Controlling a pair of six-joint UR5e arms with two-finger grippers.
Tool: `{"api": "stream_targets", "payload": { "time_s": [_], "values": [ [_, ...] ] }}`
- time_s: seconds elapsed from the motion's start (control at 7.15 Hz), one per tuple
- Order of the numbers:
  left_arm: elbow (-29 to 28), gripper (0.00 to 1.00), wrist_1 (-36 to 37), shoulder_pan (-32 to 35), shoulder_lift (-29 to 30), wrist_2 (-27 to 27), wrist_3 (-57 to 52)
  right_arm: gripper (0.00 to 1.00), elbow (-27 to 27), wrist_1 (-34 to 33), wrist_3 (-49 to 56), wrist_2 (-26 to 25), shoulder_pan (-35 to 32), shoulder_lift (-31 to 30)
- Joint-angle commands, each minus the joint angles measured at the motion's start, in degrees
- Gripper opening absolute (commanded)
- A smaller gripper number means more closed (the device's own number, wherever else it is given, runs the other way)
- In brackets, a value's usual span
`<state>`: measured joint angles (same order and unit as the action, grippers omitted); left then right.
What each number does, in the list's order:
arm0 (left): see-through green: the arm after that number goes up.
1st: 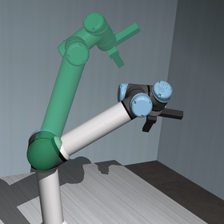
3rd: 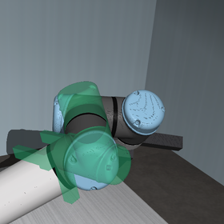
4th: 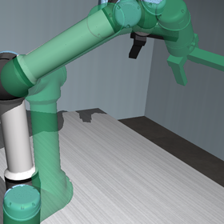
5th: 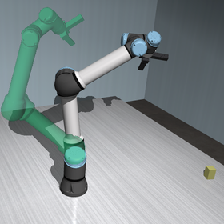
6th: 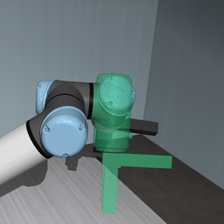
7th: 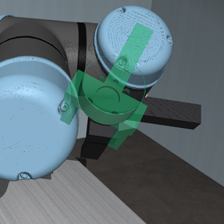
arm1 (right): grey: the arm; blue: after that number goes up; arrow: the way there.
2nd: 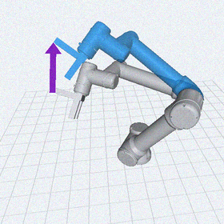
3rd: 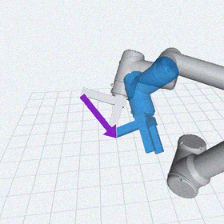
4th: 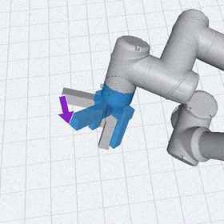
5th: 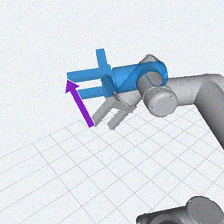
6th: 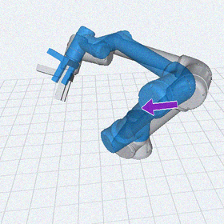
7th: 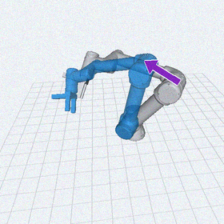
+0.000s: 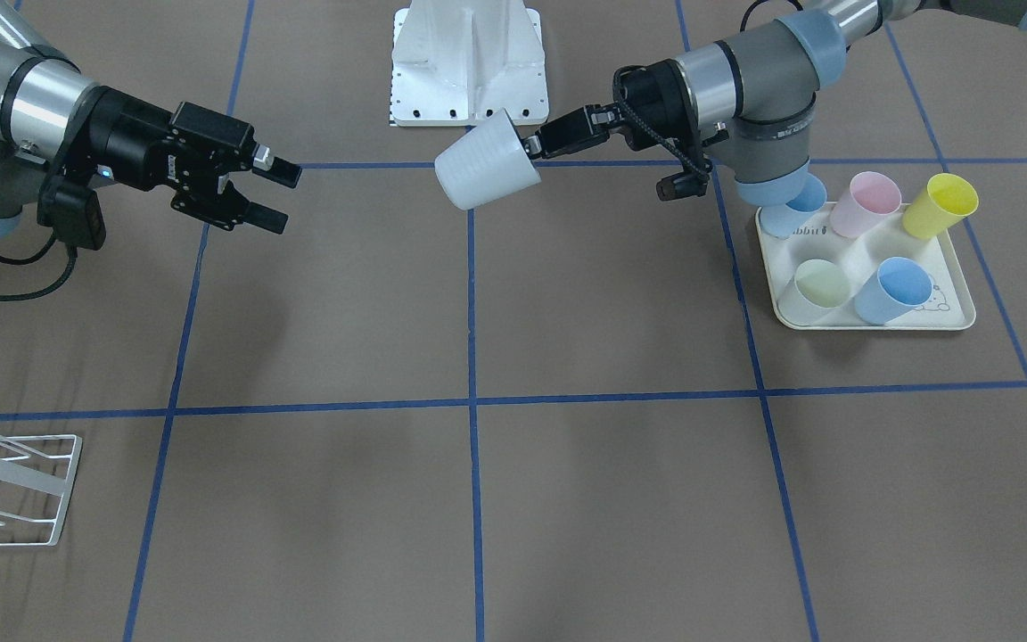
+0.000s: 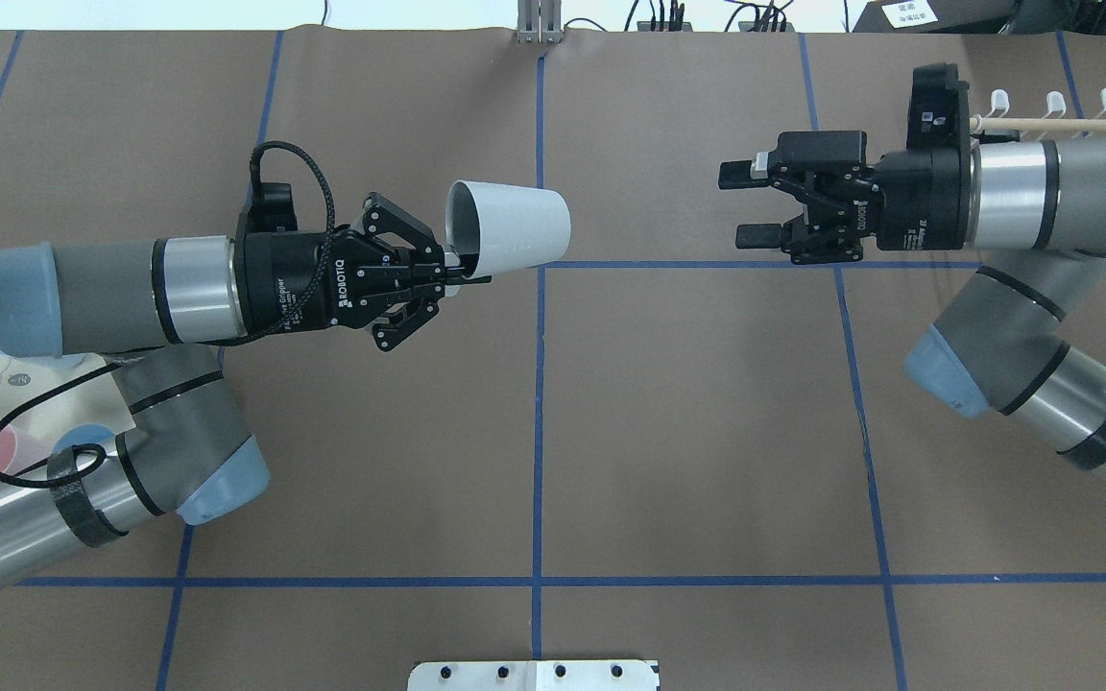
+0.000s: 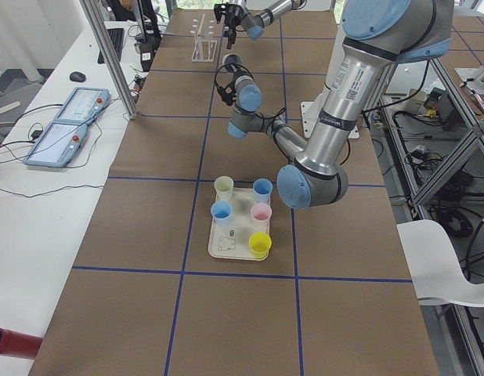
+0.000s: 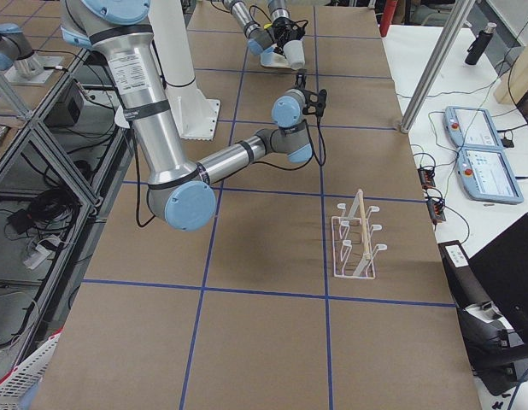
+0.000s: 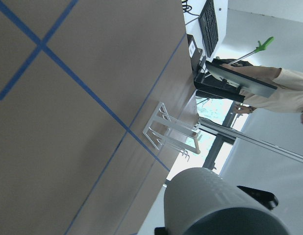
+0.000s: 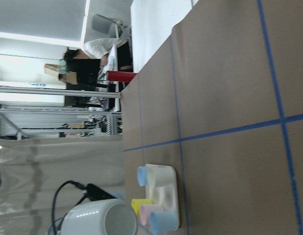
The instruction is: Transfer IKEA cup to right arm and place on rack
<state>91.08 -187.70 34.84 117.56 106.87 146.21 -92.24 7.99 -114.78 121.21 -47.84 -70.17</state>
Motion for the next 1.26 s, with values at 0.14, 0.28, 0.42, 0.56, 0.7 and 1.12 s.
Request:
{"api": "stream_targets", "payload": {
  "time_s": [0.14,0.28,0.42,0.56,0.7,1.12],
  "values": [
    [-0.3,0.00,-8.9,-6.3,1.8,-6.9,5.0,0.98,-0.3,12.7,-3.4,-13.7,10.3,1.1],
    [-0.3,0.00,-9.0,-7.0,2.0,-6.9,5.0,0.99,-0.5,12.8,-3.4,-14.1,10.6,2.3],
    [-0.3,0.00,-9.6,-7.3,2.0,-6.9,5.0,0.99,-0.4,12.7,-3.4,-14.2,11.3,3.2],
    [-0.4,0.00,-9.8,-8.2,2.1,-6.9,5.0,0.98,-0.2,12.7,-3.4,-14.2,11.6,4.3],
    [-0.5,0.00,-9.8,-8.4,3.0,-7.0,5.0,0.98,0.0,12.7,-3.3,-14.9,13.0,4.9],
    [-0.5,0.00,-9.8,-9.8,3.7,-7.2,5.0,0.98,0.0,12.7,-3.2,-16.4,14.6,5.2]
  ]
}}
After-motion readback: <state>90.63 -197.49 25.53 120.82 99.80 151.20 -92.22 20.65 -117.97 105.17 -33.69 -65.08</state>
